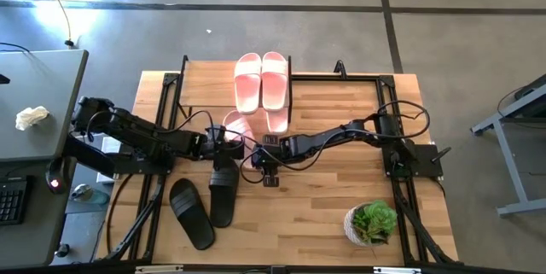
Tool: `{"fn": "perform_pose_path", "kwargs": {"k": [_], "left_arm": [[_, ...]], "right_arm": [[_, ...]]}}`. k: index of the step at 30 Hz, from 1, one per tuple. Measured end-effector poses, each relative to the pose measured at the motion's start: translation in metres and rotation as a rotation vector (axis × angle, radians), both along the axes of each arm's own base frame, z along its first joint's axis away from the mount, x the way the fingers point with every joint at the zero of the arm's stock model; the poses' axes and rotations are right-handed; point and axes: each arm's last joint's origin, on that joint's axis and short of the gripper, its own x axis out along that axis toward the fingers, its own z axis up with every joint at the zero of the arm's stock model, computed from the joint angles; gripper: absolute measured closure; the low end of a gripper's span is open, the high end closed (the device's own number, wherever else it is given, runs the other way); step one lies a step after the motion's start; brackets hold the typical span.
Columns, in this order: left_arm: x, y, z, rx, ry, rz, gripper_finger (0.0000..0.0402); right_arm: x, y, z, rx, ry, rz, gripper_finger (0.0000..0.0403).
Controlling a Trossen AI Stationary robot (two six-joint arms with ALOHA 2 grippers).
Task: Pick and place slides into the shelf
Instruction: Put the pink slide under the shelf
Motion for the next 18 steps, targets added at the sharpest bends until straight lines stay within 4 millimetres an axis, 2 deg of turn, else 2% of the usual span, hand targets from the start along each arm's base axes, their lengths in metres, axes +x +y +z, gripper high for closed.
{"fn": "perform_pose_path", "kwargs": {"k": [7, 18], "left_arm": [[0.000, 0.003, -0.001, -0.008, 0.027, -0.034, 0.0297], [-0.003, 0.001, -0.003, -0.057, 0.072, -0.086, 0.0334]], "right_arm": [[-0.002, 0.000, 0.003, 0.029, 0.006, -0.018, 0.0273], [-0.014, 0.000, 0.045, 0.068, -0.036, -0.012, 0.0273]]}}
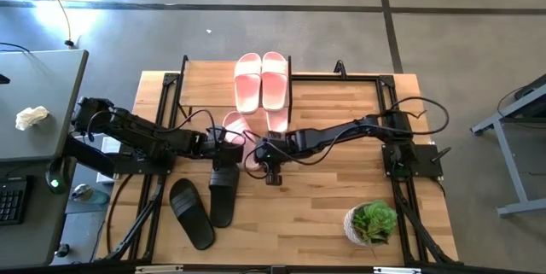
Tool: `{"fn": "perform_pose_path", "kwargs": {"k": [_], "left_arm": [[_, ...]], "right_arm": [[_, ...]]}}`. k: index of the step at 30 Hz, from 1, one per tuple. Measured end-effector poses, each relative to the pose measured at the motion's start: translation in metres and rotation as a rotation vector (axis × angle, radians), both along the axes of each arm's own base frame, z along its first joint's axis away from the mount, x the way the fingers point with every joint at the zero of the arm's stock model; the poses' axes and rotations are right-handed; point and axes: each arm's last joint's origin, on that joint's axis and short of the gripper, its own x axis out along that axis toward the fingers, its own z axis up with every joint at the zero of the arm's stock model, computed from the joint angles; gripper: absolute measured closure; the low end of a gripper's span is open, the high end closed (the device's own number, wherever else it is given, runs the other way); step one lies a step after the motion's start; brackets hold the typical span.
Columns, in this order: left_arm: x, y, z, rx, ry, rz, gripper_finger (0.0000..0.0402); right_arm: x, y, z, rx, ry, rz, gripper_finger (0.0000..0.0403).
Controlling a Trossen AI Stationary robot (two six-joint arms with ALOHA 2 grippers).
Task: Pick and place slides into the shelf
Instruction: Put the pink slide under the shelf
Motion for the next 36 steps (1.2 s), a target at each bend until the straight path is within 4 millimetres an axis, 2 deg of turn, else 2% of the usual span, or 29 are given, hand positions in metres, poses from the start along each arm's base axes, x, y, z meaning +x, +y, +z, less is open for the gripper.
{"fn": "perform_pose_path", "kwargs": {"k": [3, 6, 11, 13, 15, 19, 22, 31, 36], "left_arm": [[-0.007, -0.001, 0.000, -0.025, 0.060, -0.024, 0.0346], [-0.018, -0.005, 0.003, -0.040, 0.127, -0.038, 0.0361], [-0.033, -0.012, 0.012, 0.000, 0.159, -0.032, 0.0393], [-0.034, -0.011, 0.012, 0.009, 0.164, -0.021, 0.0399], [-0.035, -0.009, 0.006, 0.008, 0.181, 0.002, 0.0396], [-0.031, -0.003, -0.009, -0.013, 0.125, 0.043, 0.0393], [-0.027, 0.000, -0.018, -0.016, 0.083, 0.061, 0.0399], [-0.007, 0.013, -0.028, 0.008, -0.001, 0.057, 0.0400], [0.001, 0.018, -0.038, -0.010, -0.009, 0.045, 0.0401]], "right_arm": [[-0.007, -0.002, -0.002, -0.011, 0.080, -0.009, 0.0275], [-0.013, -0.007, -0.015, -0.007, 0.116, -0.035, 0.0289], [-0.026, -0.011, -0.041, 0.060, 0.059, -0.079, 0.0351], [-0.030, -0.013, -0.047, 0.083, 0.002, -0.104, 0.0383], [-0.035, -0.014, -0.054, 0.092, -0.035, -0.144, 0.0397], [-0.039, -0.017, -0.060, 0.075, -0.101, -0.256, 0.0390], [-0.039, -0.020, -0.061, 0.083, -0.137, -0.291, 0.0400], [-0.036, -0.020, -0.060, 0.106, -0.166, -0.299, 0.0402], [-0.035, -0.019, -0.067, 0.132, -0.146, -0.288, 0.0402]]}}
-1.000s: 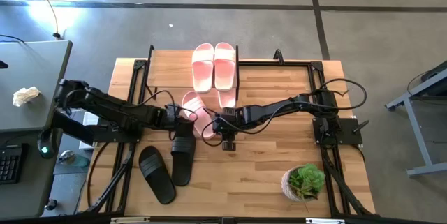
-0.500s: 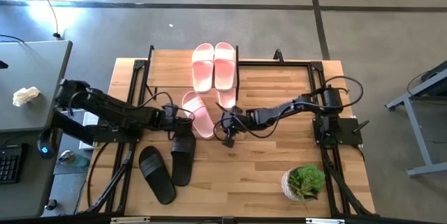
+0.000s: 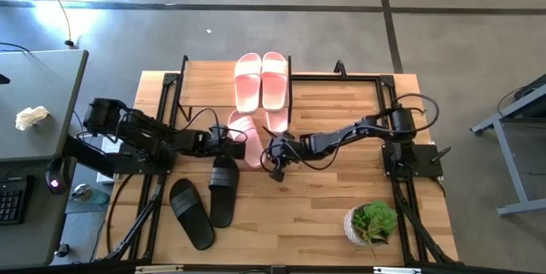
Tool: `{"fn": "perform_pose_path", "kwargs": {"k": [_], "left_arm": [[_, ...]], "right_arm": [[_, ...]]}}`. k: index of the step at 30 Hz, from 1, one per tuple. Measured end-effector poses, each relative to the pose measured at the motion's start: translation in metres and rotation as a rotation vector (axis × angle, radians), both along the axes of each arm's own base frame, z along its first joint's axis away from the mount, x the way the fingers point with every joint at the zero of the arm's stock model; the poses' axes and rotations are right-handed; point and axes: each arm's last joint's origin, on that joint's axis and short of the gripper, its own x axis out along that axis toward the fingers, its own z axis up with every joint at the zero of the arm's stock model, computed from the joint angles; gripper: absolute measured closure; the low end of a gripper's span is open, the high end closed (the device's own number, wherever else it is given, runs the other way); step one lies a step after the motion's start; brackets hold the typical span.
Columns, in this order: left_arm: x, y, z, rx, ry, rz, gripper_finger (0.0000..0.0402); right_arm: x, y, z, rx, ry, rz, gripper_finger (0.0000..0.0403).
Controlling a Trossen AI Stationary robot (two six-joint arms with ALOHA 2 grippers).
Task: Pick and place slides into the shelf
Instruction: Put the pink slide under the shelf
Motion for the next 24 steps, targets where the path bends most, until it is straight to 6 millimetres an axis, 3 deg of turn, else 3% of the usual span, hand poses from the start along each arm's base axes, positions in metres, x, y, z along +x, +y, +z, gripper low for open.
{"fn": "perform_pose_path", "kwargs": {"k": [5, 13, 24], "left_arm": [[0.002, 0.000, -0.001, 0.012, -0.013, 0.005, 0.0401], [0.005, 0.002, 0.002, 0.069, -0.051, 0.041, 0.0401], [0.000, 0.002, -0.001, 0.066, 0.011, 0.043, 0.0401]], "right_arm": [[0.001, 0.006, -0.011, 0.032, 0.026, 0.019, 0.0403], [0.004, 0.011, -0.008, 0.036, -0.027, 0.035, 0.0403], [-0.008, 0.011, -0.012, -0.047, 0.117, 0.034, 0.0403]]}}
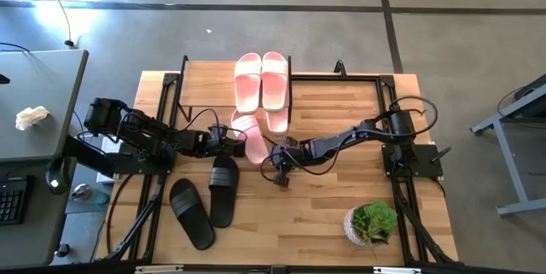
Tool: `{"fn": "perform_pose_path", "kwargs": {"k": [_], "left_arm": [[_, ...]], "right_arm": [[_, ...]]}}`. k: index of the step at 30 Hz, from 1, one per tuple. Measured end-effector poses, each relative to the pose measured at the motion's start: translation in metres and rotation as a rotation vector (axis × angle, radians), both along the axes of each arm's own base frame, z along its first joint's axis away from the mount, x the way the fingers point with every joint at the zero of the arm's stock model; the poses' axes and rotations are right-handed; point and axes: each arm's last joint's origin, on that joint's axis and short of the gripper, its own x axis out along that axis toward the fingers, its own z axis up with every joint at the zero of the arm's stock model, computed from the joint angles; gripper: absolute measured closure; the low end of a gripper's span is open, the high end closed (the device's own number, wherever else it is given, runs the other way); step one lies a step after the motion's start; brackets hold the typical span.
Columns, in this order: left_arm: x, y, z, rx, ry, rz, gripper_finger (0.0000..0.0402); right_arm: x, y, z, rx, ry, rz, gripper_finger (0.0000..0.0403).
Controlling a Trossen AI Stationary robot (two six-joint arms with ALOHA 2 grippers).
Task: Pick and place slides into the shelf
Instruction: Put the pink slide under the shelf
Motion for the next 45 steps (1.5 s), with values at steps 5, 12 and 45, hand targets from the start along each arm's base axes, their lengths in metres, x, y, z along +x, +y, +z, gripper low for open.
{"fn": "perform_pose_path", "kwargs": {"k": [5, 12, 45], "left_arm": [[0.000, 0.000, 0.000, 0.006, -0.001, 0.003, 0.0401], [0.002, 0.005, 0.002, 0.017, -0.028, 0.028, 0.0401], [0.003, 0.023, 0.008, -0.011, -0.069, -0.022, 0.0401]], "right_arm": [[0.001, -0.017, 0.001, -0.084, -0.010, -0.097, 0.0403], [0.012, -0.037, 0.011, -0.036, -0.165, -0.104, 0.0403], [0.003, -0.029, 0.006, -0.019, -0.053, -0.132, 0.0403]]}}
